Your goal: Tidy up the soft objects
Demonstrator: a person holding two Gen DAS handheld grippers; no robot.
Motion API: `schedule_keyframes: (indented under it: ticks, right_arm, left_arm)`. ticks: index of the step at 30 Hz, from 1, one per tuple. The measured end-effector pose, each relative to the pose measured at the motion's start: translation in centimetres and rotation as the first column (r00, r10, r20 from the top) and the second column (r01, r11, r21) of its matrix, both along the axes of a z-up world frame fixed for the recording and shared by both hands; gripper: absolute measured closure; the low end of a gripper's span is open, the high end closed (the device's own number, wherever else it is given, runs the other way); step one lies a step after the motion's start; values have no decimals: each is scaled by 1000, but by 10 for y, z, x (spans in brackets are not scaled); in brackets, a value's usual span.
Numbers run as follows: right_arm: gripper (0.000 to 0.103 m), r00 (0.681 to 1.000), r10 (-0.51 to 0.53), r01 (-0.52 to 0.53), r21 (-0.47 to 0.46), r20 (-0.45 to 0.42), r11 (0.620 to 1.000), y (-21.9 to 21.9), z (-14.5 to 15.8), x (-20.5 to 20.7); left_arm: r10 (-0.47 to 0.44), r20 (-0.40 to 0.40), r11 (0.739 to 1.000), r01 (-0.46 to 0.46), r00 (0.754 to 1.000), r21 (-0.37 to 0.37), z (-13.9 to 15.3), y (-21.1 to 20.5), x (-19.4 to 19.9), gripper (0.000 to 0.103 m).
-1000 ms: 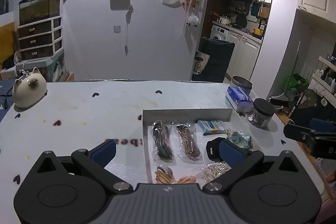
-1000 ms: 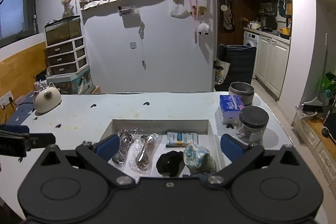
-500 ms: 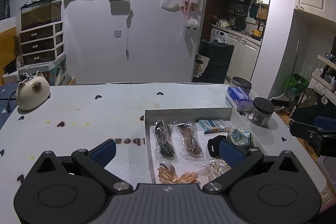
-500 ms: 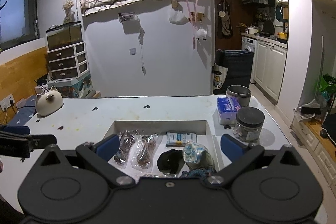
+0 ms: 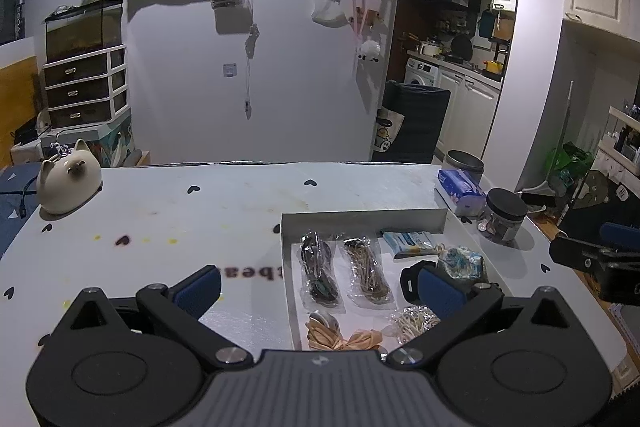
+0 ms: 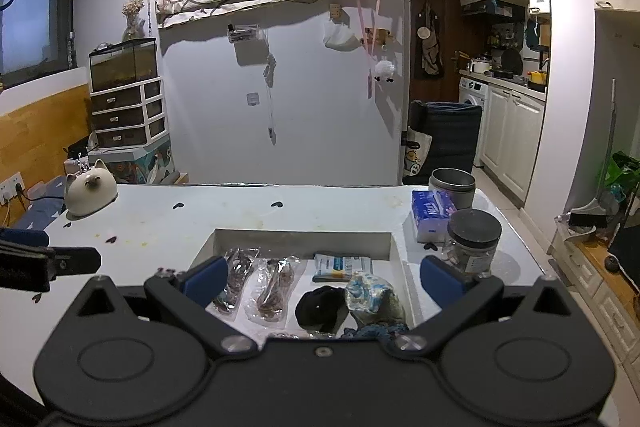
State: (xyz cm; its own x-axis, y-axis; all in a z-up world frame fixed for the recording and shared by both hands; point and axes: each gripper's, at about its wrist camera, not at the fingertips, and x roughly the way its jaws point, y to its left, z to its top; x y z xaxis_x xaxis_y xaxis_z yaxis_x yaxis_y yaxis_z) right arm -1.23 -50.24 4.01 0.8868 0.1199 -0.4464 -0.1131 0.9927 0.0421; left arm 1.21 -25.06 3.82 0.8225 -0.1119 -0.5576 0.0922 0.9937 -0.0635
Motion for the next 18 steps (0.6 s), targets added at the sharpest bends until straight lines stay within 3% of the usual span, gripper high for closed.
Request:
schedule_keyframes:
  ticks: [18]
  right_arm:
    - [0, 1000, 2, -2, 1, -3, 1000, 2, -2, 3]
  left_arm:
    - [4, 2, 1000, -4, 1000, 1, 1, 3, 3, 0]
